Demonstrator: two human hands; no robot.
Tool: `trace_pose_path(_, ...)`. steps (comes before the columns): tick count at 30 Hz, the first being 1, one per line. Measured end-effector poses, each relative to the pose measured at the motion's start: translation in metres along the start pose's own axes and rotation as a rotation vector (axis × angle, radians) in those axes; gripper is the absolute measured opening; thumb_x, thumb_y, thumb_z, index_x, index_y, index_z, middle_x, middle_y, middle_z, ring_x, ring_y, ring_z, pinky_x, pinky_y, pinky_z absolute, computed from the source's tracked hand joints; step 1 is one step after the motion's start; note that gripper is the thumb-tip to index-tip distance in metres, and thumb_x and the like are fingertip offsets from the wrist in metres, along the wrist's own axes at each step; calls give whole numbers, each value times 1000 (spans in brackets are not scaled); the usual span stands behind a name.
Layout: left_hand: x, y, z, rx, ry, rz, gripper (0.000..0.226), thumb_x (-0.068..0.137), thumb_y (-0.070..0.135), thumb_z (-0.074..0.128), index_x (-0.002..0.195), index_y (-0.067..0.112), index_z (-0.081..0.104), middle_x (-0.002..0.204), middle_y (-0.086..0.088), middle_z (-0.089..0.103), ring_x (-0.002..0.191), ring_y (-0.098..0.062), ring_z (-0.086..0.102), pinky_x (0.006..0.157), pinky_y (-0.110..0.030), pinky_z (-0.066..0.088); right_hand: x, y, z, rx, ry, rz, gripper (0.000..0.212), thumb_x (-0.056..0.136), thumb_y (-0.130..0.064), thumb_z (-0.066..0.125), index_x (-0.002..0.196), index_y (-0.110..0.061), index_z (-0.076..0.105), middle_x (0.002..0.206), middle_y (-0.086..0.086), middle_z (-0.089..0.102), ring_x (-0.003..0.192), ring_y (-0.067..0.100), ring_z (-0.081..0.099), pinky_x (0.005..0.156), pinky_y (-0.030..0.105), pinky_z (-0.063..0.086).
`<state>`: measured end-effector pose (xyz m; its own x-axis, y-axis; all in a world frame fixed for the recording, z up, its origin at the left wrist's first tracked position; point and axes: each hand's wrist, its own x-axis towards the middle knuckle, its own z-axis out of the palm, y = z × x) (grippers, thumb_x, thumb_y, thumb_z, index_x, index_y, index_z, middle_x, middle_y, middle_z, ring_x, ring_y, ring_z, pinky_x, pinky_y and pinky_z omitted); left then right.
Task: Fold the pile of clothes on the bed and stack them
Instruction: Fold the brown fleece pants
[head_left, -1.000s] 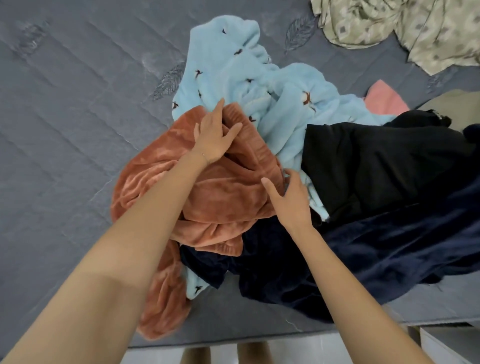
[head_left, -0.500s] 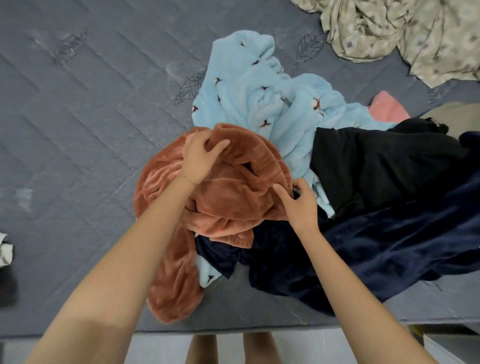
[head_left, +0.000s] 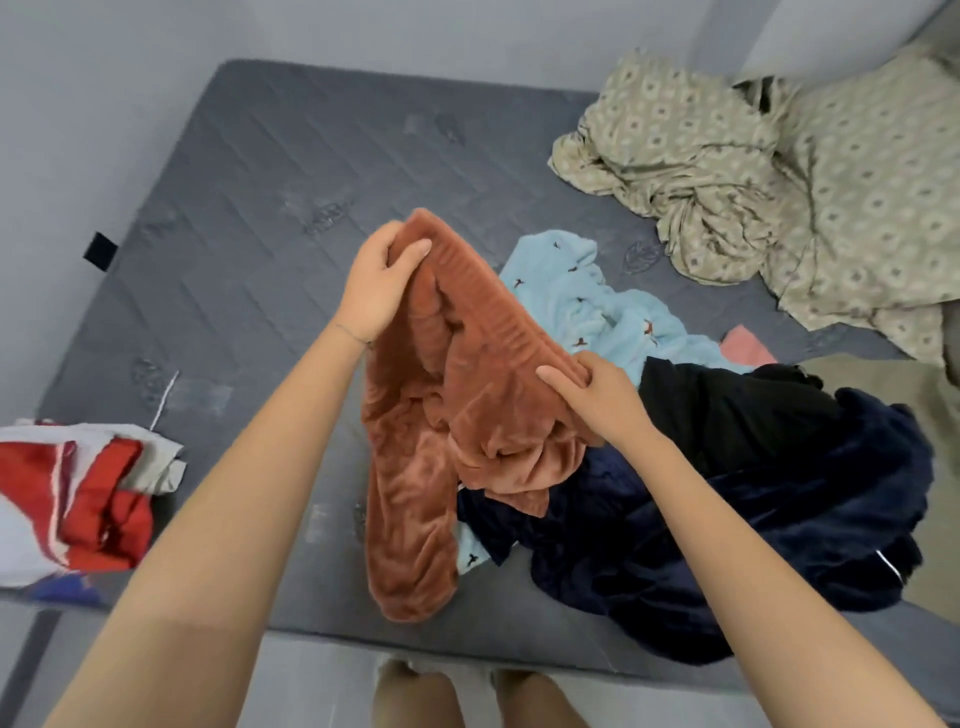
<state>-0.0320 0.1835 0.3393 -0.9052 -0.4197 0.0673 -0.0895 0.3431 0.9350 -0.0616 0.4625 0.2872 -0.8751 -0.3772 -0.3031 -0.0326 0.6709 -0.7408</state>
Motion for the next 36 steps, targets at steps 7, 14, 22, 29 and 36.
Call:
trace_pose_path(7,-2,48,-123,-78,152,71,18,97,16,56,82,24,57,80,10,54,71,8,51,74,-17,42,-29,-105,5,-186,-152,-201,39,74,-55,77,96,-25,64,90,-10,68,85,10,62,75,31,50)
trace_pose_path(14,-7,61,-258,-110,175,137,18,98,19,55,81,25,56,79,10,54,71,5,51,72,-17,44,-39,-209,30,54,105,-223,23,80,-29,80,82,-11,65,75,-5,60,70,8,54,62,22,40)
trace_pose_path(22,-18,70,-368,-256,241,145,15,100,16,53,89,24,61,86,8,61,75,5,57,75,-15,47,-59,-322,82,392,314,-290,29,79,-30,81,98,-13,69,91,-4,72,87,7,67,77,21,49)
trace_pose_path(29,-26,65,-406,-374,238,126,11,100,17,53,98,15,63,95,-4,64,85,-11,60,81,-24,50,-78,-398,81,547,421,-428,11,84,-18,77,94,-16,70,88,-10,73,84,-2,68,77,14,48)
trace_pose_path(36,-30,80,-411,-710,384,46,8,100,13,52,102,12,59,88,-3,64,71,-5,64,70,-21,54,-97,-441,64,888,323,-393,2,89,-17,71,89,-15,70,81,-6,76,82,9,71,76,24,54)
